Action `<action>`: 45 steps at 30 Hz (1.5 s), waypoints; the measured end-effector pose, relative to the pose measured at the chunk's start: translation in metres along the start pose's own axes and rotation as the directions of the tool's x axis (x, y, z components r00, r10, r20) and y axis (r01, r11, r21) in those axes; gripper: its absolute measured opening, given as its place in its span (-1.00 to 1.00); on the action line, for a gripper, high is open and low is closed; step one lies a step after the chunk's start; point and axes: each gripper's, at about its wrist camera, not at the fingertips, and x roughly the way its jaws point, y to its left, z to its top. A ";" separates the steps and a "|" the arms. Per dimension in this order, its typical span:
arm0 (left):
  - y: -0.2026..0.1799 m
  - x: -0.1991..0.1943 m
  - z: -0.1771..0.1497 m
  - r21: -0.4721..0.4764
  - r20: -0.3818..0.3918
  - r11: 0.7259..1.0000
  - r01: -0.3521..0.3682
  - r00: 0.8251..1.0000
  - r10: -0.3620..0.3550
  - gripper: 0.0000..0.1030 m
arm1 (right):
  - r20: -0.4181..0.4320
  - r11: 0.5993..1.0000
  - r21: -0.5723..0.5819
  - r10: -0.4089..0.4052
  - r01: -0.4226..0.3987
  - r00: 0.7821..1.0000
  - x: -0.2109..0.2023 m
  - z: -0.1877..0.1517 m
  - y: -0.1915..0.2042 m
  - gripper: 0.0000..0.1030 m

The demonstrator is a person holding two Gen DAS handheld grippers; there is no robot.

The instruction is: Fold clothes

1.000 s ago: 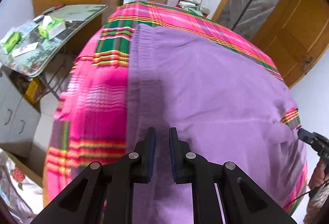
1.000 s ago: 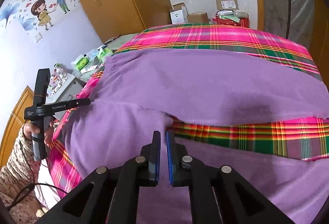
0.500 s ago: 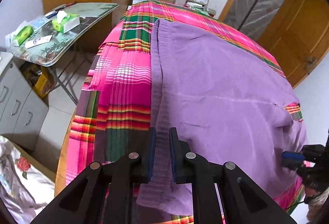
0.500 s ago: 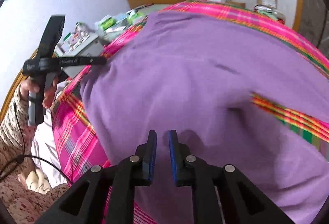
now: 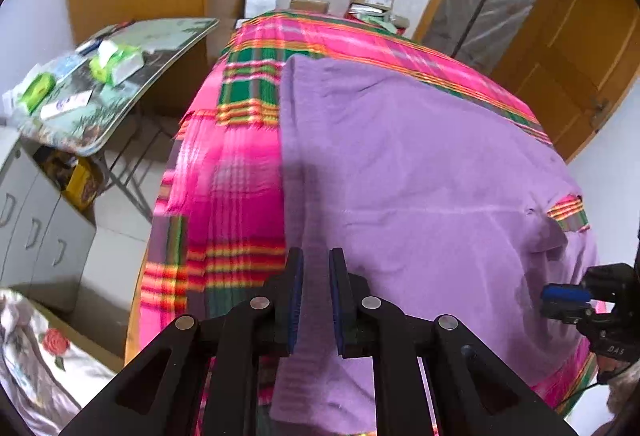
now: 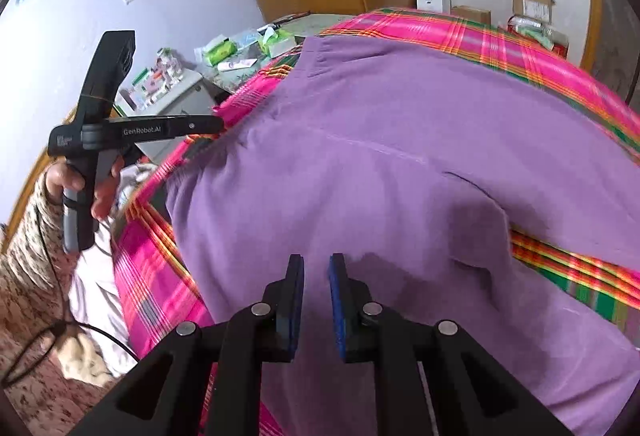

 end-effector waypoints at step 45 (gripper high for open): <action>-0.045 0.137 0.160 0.454 0.015 0.847 -0.277 0.953 0.303 -0.42 | 0.117 0.972 -0.027 -0.230 0.235 0.966 0.058 0.177 -0.155 -0.13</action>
